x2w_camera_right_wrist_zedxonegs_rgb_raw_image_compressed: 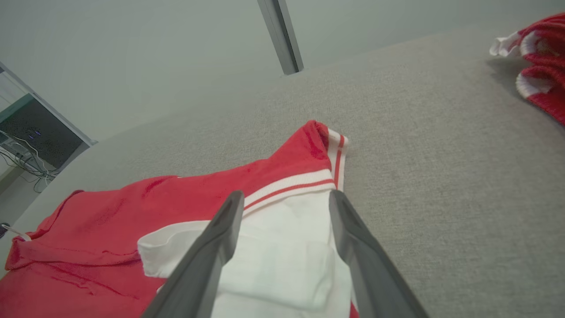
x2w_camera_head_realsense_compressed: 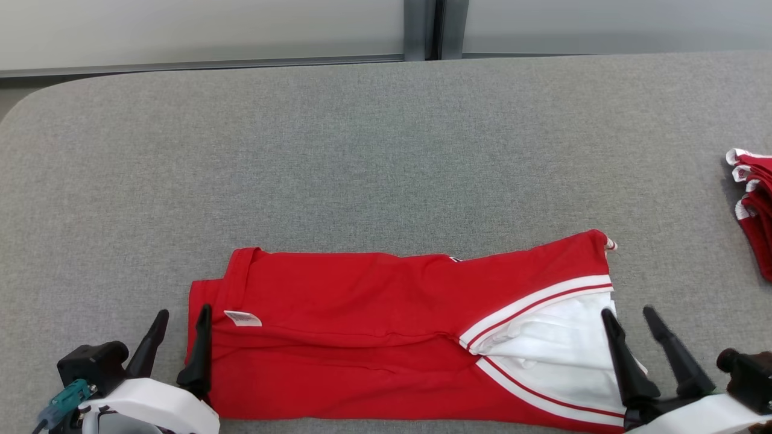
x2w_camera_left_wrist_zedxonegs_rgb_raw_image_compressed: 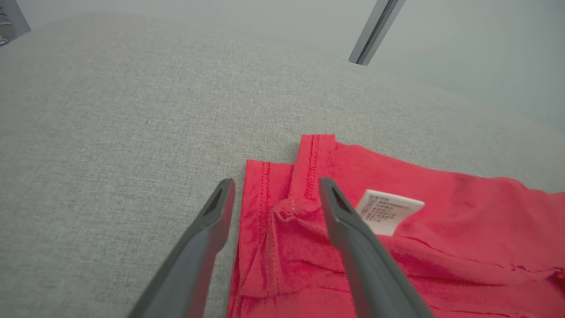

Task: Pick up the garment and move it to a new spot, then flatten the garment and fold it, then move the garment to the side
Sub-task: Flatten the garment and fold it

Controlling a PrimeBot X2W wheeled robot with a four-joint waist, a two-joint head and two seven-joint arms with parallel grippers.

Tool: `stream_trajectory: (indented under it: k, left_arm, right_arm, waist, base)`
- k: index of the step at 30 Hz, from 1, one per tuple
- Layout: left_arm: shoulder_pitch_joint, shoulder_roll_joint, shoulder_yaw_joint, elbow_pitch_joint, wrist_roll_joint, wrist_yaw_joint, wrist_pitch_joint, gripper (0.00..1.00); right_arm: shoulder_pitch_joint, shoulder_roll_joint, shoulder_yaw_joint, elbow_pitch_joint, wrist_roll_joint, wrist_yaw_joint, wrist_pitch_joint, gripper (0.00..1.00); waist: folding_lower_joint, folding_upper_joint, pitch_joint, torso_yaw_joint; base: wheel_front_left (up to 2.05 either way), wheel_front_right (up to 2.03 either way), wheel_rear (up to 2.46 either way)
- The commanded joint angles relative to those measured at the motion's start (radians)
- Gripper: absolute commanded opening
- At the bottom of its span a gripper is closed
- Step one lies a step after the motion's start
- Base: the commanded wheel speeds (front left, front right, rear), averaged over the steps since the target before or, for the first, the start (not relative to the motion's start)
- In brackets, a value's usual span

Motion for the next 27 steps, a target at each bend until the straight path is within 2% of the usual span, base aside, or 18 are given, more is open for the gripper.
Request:
stream_trajectory:
  k: [1, 8, 16, 27]
  left_arm:
    - [0.0, -0.004, 0.008, -0.008, 0.019, 0.014, -0.019, 1.0]
    - [-0.03, -0.047, 0.057, -0.088, 0.172, 0.078, -0.079, 1.0]
    - [0.015, -0.105, 0.125, -0.144, 0.324, 0.066, -0.08, 1.0]
    - [0.046, -0.119, 0.116, -0.06, 0.38, 0.05, -0.08, 1.0]
  right_arm:
    - [-0.014, 0.002, -0.009, -0.016, -0.027, 0.0, -0.022, 1.0]
    - [-0.061, 0.018, -0.071, -0.081, -0.196, 0.0, -0.119, 1.0]
    - [-0.047, 0.018, -0.086, -0.065, -0.246, 0.0, -0.121, 1.0]
    - [-0.025, 0.012, -0.089, -0.024, -0.24, 0.0, -0.119, 1.0]
  waist:
    - [0.0, 0.0, -0.004, 0.001]
    - [0.0, 0.0, -0.046, 0.012]
    - [0.0, 0.0, -0.116, 0.001]
    - [0.0, 0.0, -0.157, -0.007]
  base:
    - [0.0, 0.0, 0.0]
    - [0.0, 0.0, 0.0]
    - [0.0, 0.0, 0.0]
    - [0.0, 0.0, 0.0]
